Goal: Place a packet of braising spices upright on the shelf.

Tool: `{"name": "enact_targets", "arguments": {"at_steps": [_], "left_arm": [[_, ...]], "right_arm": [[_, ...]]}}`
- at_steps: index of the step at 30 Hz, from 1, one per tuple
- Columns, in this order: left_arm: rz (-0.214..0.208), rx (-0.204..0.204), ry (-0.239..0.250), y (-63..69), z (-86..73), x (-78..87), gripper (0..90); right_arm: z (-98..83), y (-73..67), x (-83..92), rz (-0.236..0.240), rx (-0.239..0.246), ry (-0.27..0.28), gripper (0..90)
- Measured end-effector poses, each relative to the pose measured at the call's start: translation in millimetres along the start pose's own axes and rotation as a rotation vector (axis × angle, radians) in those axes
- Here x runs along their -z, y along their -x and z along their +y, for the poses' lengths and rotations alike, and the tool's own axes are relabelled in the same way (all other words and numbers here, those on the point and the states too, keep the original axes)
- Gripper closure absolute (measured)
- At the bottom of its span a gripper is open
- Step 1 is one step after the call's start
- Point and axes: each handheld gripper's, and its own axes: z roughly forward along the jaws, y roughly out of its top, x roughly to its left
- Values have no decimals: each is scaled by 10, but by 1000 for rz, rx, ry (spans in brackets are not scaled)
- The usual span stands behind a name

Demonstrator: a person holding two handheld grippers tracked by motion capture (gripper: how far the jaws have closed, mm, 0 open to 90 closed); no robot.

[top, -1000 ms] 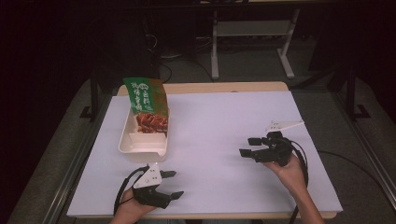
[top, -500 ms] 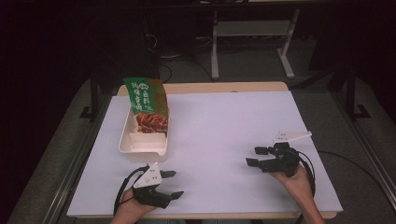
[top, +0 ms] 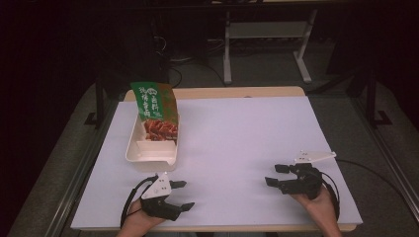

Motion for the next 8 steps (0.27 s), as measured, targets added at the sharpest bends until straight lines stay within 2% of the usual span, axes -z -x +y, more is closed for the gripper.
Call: {"name": "enact_targets", "arguments": {"at_steps": [4,8], "left_arm": [[3,1,3,-3,-3,12,281],[4,-3,5,-7,-5,23,281]], "right_arm": [[-31,-35,13,-11,14,-3,311],[-78,-54,18,13,-9,23,296]]}}
